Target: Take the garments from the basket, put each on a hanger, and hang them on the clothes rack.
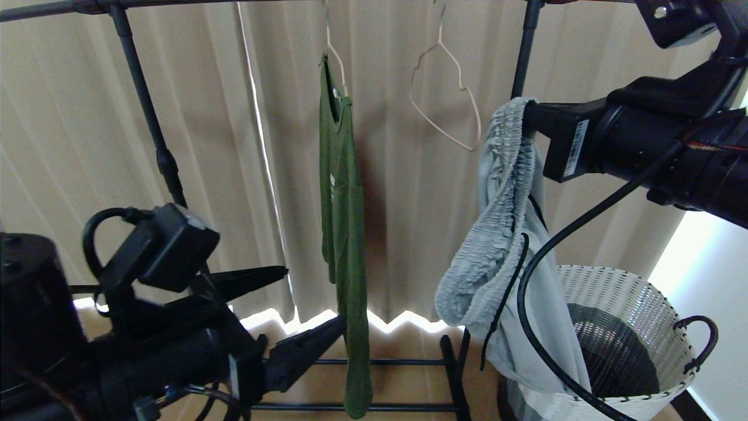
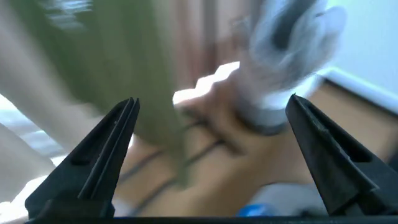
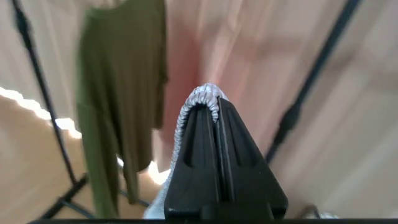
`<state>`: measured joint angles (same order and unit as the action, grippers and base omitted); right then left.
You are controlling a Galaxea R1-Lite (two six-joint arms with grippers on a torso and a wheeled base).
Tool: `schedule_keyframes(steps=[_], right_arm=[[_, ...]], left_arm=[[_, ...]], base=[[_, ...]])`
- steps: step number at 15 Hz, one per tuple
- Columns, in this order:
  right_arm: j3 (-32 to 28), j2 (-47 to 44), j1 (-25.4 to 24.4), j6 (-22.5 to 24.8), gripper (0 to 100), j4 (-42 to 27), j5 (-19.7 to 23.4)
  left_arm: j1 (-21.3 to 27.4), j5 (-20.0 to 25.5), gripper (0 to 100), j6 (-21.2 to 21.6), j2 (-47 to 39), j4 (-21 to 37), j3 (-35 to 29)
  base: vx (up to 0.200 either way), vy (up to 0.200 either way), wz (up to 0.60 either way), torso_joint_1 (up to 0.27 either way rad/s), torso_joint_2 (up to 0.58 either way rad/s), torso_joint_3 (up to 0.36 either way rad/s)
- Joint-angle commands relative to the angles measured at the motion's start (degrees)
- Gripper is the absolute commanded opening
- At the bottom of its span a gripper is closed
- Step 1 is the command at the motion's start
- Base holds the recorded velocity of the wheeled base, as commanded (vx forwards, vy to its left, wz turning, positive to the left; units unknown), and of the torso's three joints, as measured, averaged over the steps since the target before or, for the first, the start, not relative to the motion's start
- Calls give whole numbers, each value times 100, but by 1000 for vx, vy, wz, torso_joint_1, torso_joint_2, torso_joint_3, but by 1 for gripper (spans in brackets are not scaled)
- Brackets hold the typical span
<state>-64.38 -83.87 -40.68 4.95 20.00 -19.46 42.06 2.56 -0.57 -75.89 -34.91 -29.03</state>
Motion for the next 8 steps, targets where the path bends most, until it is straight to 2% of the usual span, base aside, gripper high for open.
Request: schedule_keyframes(steps=[1, 3, 7, 8], right_arm=[[-154, -59, -309, -117, 0, 3, 21], [-242, -33, -546, -187, 0, 3, 100], [-365, -24, -854, -231, 0, 3, 144], [-374, -6, -924, -240, 0, 3, 144]], left_arm=[[505, -19, 100, -417, -1077, 2, -675], [549, -27, 100, -576, -1570, -7, -1070], [672, -89, 100, -1279, -2123, 2, -1527], [663, -300, 100, -1323, -2273, 2, -1545]], base=[[0, 0, 0, 0, 0, 0], [0, 0, 0, 0, 0, 0], [0, 0, 0, 0, 0, 0], [0, 0, 0, 0, 0, 0]])
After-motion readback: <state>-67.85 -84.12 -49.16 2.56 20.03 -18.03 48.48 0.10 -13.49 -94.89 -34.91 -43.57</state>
